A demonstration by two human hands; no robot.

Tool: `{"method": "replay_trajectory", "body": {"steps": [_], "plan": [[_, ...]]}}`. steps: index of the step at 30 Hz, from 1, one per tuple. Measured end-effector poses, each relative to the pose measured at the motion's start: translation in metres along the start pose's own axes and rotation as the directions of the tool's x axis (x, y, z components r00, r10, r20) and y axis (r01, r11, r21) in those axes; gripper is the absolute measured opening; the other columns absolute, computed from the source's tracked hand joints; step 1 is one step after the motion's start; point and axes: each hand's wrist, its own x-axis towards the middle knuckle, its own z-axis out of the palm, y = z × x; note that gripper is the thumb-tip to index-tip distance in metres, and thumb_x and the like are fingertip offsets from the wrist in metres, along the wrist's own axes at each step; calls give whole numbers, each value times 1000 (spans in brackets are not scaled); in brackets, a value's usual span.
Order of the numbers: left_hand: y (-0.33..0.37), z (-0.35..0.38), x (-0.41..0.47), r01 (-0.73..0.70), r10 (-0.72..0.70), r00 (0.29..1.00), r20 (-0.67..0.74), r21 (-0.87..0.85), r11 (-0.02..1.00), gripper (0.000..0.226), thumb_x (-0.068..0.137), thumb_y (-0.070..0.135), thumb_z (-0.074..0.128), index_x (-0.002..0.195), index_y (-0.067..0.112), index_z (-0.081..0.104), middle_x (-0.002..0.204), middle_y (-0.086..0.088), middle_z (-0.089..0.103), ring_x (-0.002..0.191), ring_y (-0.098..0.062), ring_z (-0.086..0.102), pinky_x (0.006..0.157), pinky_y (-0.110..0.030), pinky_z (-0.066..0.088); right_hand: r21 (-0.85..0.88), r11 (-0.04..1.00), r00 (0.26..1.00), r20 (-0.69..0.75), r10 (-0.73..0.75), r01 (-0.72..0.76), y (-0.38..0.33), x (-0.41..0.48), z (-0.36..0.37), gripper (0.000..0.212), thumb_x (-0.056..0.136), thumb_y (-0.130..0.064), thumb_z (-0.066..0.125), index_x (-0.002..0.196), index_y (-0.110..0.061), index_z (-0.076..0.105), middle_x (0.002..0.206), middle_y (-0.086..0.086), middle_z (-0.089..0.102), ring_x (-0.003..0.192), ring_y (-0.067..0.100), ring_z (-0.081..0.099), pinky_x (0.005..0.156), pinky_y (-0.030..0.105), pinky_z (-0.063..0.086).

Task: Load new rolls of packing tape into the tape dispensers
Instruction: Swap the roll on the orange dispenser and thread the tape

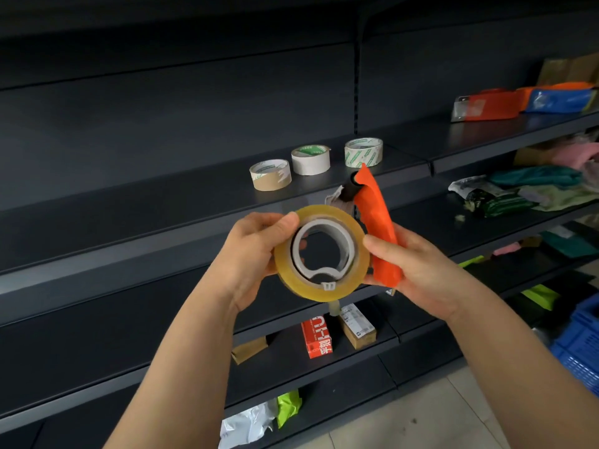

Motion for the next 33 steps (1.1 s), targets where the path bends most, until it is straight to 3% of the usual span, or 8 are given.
{"method": "replay_trajectory", "body": {"steps": [7,10,14,18,23,27,30,33], "plan": [[19,2,-10,18,-112,962,250,348,937,91,76,32,74,149,12,23,102,-5,76,96,-19,72,89,-39,53,-205,979,997,83,-3,20,-4,-7,14,52,82,-22,68,131,-30,52,114,3,71,105,19,70,82,30,54],[20,6,-10,10,-71,982,175,329,944,101,71,36,77,151,15,19,109,-4,74,97,-16,72,84,-32,53,-162,985,996,71,-45,56,0,-4,18,51,83,-17,72,129,-27,53,112,6,71,104,24,70,80,31,57],[16,2,-18,45,-66,995,69,271,961,89,62,53,72,136,12,44,112,2,69,93,-8,71,75,-30,59,50,992,992,-46,-116,118,5,2,14,55,83,-21,69,135,-15,52,122,17,66,113,33,65,92,43,54],[13,4,-19,11,-21,999,47,193,981,43,79,34,73,108,3,66,81,-4,76,75,-15,74,64,-27,60,119,982,989,-52,-140,145,2,2,11,53,86,-17,61,138,-15,50,123,11,67,113,28,66,86,35,58],[18,10,-15,12,-37,997,74,317,949,58,56,50,79,99,10,73,85,-5,78,80,-20,75,74,-35,62,-6,995,992,72,-101,102,2,-2,12,57,83,-18,71,136,-17,50,118,7,69,110,25,67,82,33,57],[17,12,-12,12,-10,1000,-7,378,926,103,35,61,82,124,14,61,104,1,73,87,-15,73,81,-34,60,-29,995,993,62,-98,99,8,-1,16,58,77,-10,67,133,-18,53,109,5,69,103,23,68,78,29,57],[20,9,-15,29,-33,999,8,304,952,98,46,45,84,133,13,51,99,0,74,75,-10,74,61,-20,57,29,996,995,38,-90,89,10,1,14,60,78,-9,66,135,-16,51,114,16,66,108,31,66,84,33,57],[18,13,-13,27,-22,1000,-19,318,948,110,44,36,90,140,15,40,92,2,77,80,-12,74,76,-29,58,-115,993,998,53,-35,40,5,2,16,65,75,-11,73,133,-25,49,115,10,65,108,29,65,85,33,57]]}}
